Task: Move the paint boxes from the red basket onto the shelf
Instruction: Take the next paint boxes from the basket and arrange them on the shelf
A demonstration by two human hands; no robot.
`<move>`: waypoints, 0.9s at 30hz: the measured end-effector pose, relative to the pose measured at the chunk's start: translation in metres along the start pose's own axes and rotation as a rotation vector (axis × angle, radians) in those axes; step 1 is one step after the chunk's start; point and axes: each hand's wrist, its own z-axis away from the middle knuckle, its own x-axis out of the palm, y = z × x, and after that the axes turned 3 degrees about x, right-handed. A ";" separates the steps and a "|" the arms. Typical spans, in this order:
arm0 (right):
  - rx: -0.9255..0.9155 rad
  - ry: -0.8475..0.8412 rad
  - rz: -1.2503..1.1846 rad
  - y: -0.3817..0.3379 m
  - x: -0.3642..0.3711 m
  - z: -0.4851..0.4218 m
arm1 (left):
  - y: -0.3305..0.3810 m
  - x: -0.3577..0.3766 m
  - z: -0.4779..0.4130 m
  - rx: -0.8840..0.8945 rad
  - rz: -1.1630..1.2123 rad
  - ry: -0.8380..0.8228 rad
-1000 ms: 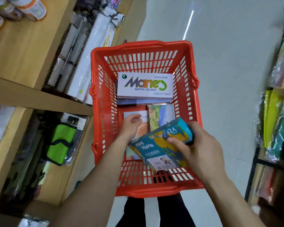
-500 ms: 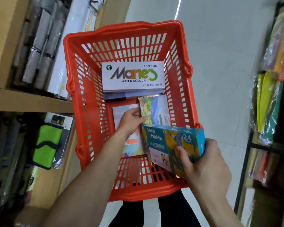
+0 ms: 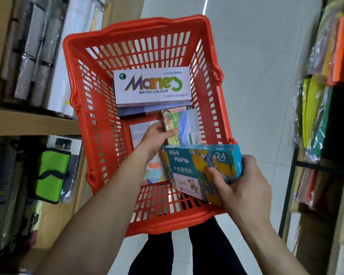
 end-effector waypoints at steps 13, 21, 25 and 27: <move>-0.317 -0.087 -0.005 -0.006 0.004 -0.003 | 0.097 -0.019 0.109 0.522 -0.045 0.096; -0.338 -0.105 0.040 -0.013 0.004 -0.007 | 0.152 -0.063 0.194 0.649 0.019 0.366; -0.441 -0.125 0.048 -0.033 -0.007 -0.008 | 0.157 -0.095 0.241 0.621 0.020 0.422; -0.503 -0.115 0.068 -0.046 -0.015 -0.010 | 0.152 -0.109 0.265 0.599 0.006 0.448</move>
